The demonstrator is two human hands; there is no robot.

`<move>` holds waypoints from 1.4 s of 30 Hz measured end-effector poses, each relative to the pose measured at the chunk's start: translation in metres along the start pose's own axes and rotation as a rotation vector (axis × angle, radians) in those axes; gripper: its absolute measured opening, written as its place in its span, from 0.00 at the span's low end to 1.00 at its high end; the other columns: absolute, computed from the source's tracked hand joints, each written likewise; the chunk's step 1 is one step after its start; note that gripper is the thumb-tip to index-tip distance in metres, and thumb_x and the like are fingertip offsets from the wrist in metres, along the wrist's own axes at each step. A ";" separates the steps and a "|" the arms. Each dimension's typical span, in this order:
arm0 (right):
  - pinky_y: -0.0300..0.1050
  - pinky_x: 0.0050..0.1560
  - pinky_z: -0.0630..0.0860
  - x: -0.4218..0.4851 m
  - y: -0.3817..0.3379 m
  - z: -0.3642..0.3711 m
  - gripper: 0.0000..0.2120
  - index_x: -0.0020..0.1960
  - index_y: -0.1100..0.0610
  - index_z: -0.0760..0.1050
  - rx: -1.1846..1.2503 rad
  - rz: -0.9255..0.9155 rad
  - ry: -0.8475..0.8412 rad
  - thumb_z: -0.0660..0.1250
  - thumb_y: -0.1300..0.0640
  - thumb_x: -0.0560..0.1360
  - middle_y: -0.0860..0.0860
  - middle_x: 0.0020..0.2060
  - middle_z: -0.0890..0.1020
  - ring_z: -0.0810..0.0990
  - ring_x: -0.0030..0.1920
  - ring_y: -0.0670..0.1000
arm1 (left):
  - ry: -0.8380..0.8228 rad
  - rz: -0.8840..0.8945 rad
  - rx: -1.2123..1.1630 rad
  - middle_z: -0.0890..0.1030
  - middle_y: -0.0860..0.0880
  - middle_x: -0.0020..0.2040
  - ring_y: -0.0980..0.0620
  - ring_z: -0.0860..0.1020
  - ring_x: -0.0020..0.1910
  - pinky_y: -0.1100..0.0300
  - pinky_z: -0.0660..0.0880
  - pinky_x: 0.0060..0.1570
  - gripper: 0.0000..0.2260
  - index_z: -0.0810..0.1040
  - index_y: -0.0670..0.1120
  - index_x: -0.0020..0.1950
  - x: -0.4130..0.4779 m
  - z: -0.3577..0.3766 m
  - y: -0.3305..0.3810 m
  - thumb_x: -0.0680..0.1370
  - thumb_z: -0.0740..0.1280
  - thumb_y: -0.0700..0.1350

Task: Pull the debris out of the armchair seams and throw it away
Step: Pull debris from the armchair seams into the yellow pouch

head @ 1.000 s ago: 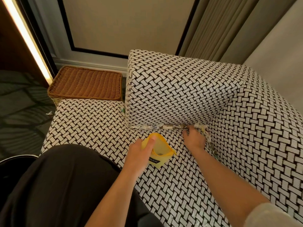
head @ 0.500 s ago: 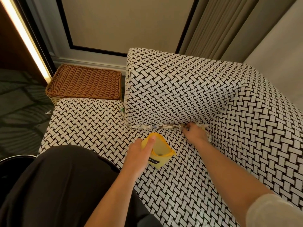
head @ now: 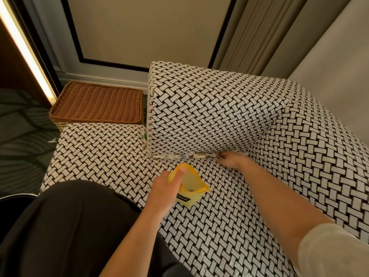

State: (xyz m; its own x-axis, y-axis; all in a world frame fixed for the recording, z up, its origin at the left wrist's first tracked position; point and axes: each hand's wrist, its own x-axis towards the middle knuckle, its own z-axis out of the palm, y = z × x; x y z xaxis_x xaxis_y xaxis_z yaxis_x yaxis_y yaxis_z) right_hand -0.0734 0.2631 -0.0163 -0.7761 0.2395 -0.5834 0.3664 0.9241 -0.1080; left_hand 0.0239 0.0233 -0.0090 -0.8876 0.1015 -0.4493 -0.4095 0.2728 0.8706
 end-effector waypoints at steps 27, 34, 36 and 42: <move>0.36 0.37 0.74 -0.135 -0.047 0.075 0.13 0.45 0.43 0.80 0.998 -0.575 0.437 0.62 0.59 0.77 0.48 0.41 0.76 0.74 0.40 0.43 | -0.020 0.026 0.033 0.72 0.50 0.56 0.57 0.72 0.43 0.59 0.74 0.41 0.21 0.69 0.51 0.53 -0.004 -0.001 -0.001 0.74 0.54 0.67; 0.30 0.26 0.66 -0.057 0.019 0.078 0.12 0.59 0.57 0.76 0.861 -0.067 0.609 0.59 0.63 0.78 0.53 0.49 0.77 0.68 0.30 0.43 | -0.017 0.011 0.031 0.66 0.49 0.61 0.53 0.69 0.49 0.52 0.73 0.51 0.31 0.64 0.46 0.70 -0.004 -0.002 -0.001 0.75 0.54 0.66; 0.33 0.29 0.67 -0.043 0.033 0.078 0.13 0.60 0.59 0.75 0.772 0.024 0.655 0.60 0.63 0.77 0.54 0.48 0.77 0.70 0.32 0.45 | -0.016 0.011 0.045 0.67 0.47 0.63 0.53 0.68 0.49 0.50 0.73 0.54 0.31 0.64 0.45 0.70 -0.003 -0.002 -0.001 0.75 0.54 0.66; 0.39 0.35 0.68 -0.020 0.026 0.053 0.14 0.62 0.52 0.75 0.403 0.096 0.640 0.59 0.55 0.79 0.51 0.44 0.79 0.72 0.35 0.47 | -0.026 -0.023 0.001 0.61 0.45 0.73 0.45 0.66 0.67 0.43 0.68 0.64 0.38 0.57 0.47 0.75 0.000 0.000 -0.003 0.73 0.55 0.69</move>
State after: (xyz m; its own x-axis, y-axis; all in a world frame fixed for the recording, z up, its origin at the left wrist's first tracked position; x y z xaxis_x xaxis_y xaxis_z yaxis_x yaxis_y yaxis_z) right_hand -0.0209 0.2660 -0.0504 -0.8328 0.5522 -0.0380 0.5107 0.7401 -0.4376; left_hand 0.0250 0.0225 -0.0114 -0.8723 0.1201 -0.4739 -0.4291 0.2766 0.8599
